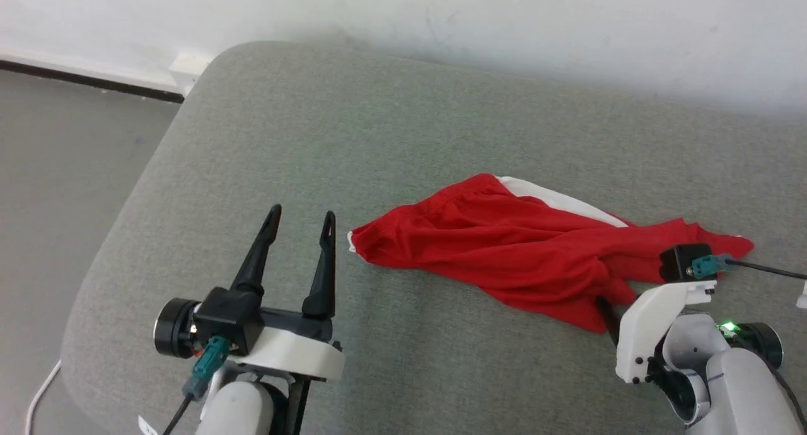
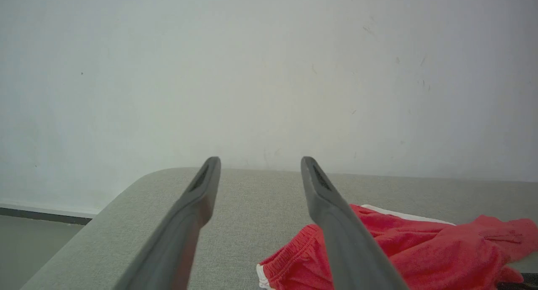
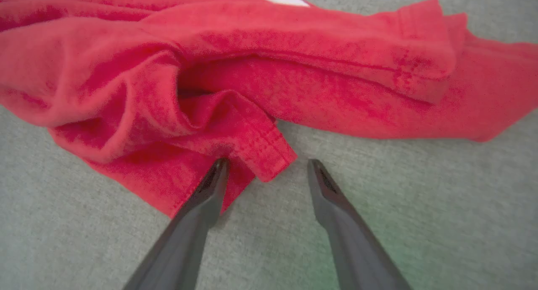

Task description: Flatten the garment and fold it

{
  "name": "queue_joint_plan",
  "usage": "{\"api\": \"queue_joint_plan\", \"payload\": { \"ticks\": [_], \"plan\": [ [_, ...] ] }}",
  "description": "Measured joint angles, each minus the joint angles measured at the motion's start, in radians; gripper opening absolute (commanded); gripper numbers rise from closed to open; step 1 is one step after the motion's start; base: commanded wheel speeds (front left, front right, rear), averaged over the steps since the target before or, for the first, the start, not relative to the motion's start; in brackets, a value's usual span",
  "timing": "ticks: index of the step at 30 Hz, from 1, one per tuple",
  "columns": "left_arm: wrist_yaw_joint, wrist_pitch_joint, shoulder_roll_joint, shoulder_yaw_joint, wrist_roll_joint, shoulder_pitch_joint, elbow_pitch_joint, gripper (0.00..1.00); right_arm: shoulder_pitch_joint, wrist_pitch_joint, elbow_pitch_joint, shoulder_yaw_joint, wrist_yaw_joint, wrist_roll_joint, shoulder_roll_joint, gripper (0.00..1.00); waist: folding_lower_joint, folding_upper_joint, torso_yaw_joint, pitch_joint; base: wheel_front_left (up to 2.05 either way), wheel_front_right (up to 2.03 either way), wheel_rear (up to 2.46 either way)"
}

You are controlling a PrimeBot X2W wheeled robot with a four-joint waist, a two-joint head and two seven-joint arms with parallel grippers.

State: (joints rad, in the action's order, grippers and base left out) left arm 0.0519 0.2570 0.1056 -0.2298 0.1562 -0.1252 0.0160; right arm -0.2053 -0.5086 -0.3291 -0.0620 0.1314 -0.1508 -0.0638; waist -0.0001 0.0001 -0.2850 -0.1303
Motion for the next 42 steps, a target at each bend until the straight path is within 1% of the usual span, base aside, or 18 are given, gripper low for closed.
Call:
{"api": "queue_joint_plan", "payload": {
  "ticks": [3,4,5,9,12,15,18,21,23,25,27,29,31,32,33,36,38,42],
  "plan": [
    [-0.010,0.000,-0.011,0.012,-0.009,0.000,0.000,1.00,-0.027,0.016,-0.028,0.010,0.000,-0.001,0.003,1.00,0.0001,0.0000,-0.013,-0.014,0.00,0.00,0.00],
    [-0.016,0.000,-0.014,0.016,-0.009,0.000,0.000,1.00,-0.034,0.024,-0.038,0.014,0.000,-0.001,0.002,0.57,0.0001,0.0000,-0.016,-0.019,0.00,0.00,0.00],
    [-0.017,0.000,-0.016,0.020,-0.010,0.000,0.000,1.00,-0.038,0.032,-0.045,0.017,0.000,0.001,0.002,0.00,0.0000,0.0000,-0.019,-0.022,0.00,0.00,0.00],
    [-0.027,0.000,-0.023,0.038,-0.024,0.002,0.004,1.00,-0.036,0.066,-0.055,0.031,0.000,0.002,0.007,0.00,0.0001,0.0000,-0.019,-0.022,0.00,0.00,0.00],
    [-0.038,0.000,-0.028,0.051,-0.026,0.011,0.011,1.00,-0.004,0.098,-0.020,0.035,0.000,0.002,0.003,0.00,0.0002,0.0000,-0.007,-0.012,0.00,0.00,0.00],
    [-0.051,0.000,-0.035,0.061,-0.026,0.035,0.019,1.00,0.066,0.105,0.073,0.056,0.000,-0.016,-0.019,0.00,0.0001,0.0000,0.014,0.004,0.00,0.00,0.00],
    [-0.057,0.000,-0.039,0.070,-0.026,0.053,0.023,1.00,0.142,0.081,0.230,0.093,0.000,-0.055,-0.063,0.00,0.0001,0.0000,0.046,0.025,0.00,0.00,0.00],
    [-0.062,0.000,-0.041,0.076,-0.026,0.067,0.026,1.00,0.220,0.011,0.412,0.102,0.000,-0.104,-0.120,0.00,0.0000,0.0000,0.082,0.047,0.00,0.00,0.00],
    [-0.069,0.000,-0.042,0.077,-0.026,0.071,0.026,1.00,0.275,-0.060,0.545,0.110,0.000,-0.139,-0.165,0.00,0.0000,0.0000,0.107,0.060,0.00,0.00,0.00],
    [-0.070,0.000,-0.045,0.075,-0.026,0.077,0.025,1.00,0.326,-0.133,0.666,0.101,0.000,-0.185,-0.194,0.00,0.0000,0.0000,0.131,0.072,0.00,0.00,0.00],
    [-0.070,0.000,-0.047,0.070,-0.026,0.079,0.025,1.00,0.362,-0.203,0.774,0.079,0.000,-0.230,-0.201,0.00,0.0000,0.0000,0.151,0.080,0.00,0.00,0.00],
    [-0.076,0.000,-0.049,0.064,-0.026,0.079,0.025,1.00,0.377,-0.269,0.856,0.045,0.000,-0.270,-0.197,0.00,-0.0001,0.0000,0.167,0.087,0.00,0.00,0.00],
    [-0.078,0.000,-0.050,0.057,-0.026,0.078,0.025,1.00,0.374,-0.321,0.899,-0.003,0.000,-0.315,-0.164,0.00,-0.0001,0.0000,0.174,0.087,0.00,0.00,0.00],
    [-0.079,0.000,-0.050,0.053,-0.026,0.078,0.025,1.00,0.367,-0.345,0.904,-0.021,0.000,-0.314,-0.163,0.00,-0.0001,0.0000,0.174,0.085,0.00,0.00,0.00],
    [-0.079,0.000,-0.050,0.049,-0.026,0.078,0.026,1.00,0.354,-0.361,0.902,-0.036,0.000,-0.306,-0.176,0.00,0.0000,0.0000,0.174,0.082,0.00,0.00,0.00],
    [-0.086,0.000,-0.051,0.035,-0.026,0.071,0.028,1.00,0.263,-0.373,0.827,-0.104,0.000,-0.314,-0.170,0.00,0.0000,0.0000,0.165,0.069,0.00,0.00,0.00],
    [-0.086,0.000,-0.052,0.029,-0.025,0.056,0.032,1.00,0.190,-0.369,0.740,-0.128,0.000,-0.308,-0.183,0.00,0.0001,0.0000,0.155,0.057,0.00,0.00,0.00],
    [-0.086,0.000,-0.053,0.018,-0.015,0.028,0.033,1.00,0.046,-0.353,0.508,-0.163,0.000,-0.291,-0.204,0.00,0.0002,0.0000,0.122,0.023,0.00,0.00,0.00]
  ]
}}
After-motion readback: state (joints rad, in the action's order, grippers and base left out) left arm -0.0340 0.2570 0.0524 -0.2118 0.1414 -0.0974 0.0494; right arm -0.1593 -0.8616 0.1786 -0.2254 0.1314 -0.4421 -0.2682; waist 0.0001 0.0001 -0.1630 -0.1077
